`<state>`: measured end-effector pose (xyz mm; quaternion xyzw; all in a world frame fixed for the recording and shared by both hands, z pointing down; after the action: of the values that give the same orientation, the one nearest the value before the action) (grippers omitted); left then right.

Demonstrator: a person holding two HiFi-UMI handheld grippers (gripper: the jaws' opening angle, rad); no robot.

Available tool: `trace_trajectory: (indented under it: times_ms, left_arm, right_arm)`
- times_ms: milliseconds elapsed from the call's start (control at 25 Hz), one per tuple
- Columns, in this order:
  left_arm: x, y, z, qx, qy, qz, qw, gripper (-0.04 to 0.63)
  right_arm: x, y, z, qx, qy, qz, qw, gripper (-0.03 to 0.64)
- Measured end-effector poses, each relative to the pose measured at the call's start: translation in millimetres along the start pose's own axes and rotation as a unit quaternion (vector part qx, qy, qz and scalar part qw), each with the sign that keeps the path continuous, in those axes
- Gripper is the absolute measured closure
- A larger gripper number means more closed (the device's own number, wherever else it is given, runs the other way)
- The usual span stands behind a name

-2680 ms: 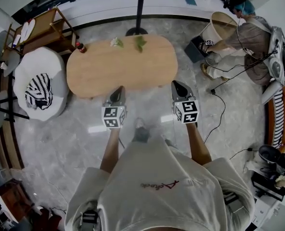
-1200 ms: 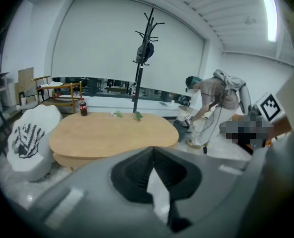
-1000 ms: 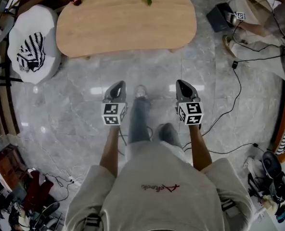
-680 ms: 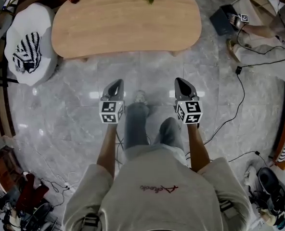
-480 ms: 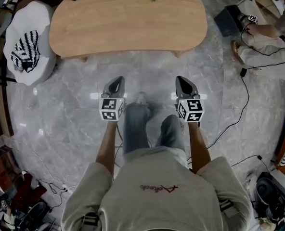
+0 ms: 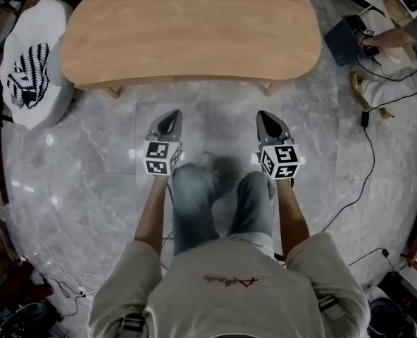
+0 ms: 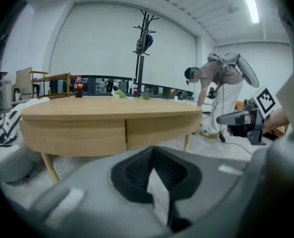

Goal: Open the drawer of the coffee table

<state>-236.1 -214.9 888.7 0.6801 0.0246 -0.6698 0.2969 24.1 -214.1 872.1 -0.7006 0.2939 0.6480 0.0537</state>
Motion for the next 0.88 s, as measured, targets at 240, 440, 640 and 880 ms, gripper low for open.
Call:
trace_trajectory:
  times_ms: [240, 440, 640, 880]
  left_arm:
    - [-49.1, 22.3, 7.6, -0.001, 0.005, -0.026, 0.9996, 0.594]
    - [-78.1, 42.4, 4.8, -0.005, 0.018, -0.045, 0.9988, 0.594]
    - [-95.0, 62.8, -0.5, -0.018, 0.028, -0.06, 0.9976, 0.594]
    - [-98.6, 81.6, -2.8, -0.037, -0.041, -0.097, 0.9938, 0.594]
  right_arm:
    - [-43.4, 24.7, -6.0, 0.009, -0.012, -0.035, 0.999, 0.613]
    - [-70.7, 33.0, -15.4, 0.008, -0.018, -0.057, 0.998, 0.613]
    - [-92.2, 37.2, -25.2, 0.004, -0.024, -0.07, 0.997, 0.613]
    - [-109.8, 49.3, -38.8, 0.01, 0.025, -0.078, 0.997, 0.612]
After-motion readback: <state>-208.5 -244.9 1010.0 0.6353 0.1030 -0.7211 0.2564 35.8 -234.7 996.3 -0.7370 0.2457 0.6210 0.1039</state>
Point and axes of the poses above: the fingertips, and each gripper's own axes: y forward along the fingers, z to its left, x out of its top, the point moved 3 cm from there along -y, backward along the fingers, and after that the axes turned 6 degrees about -z, right-handed, at the moved point
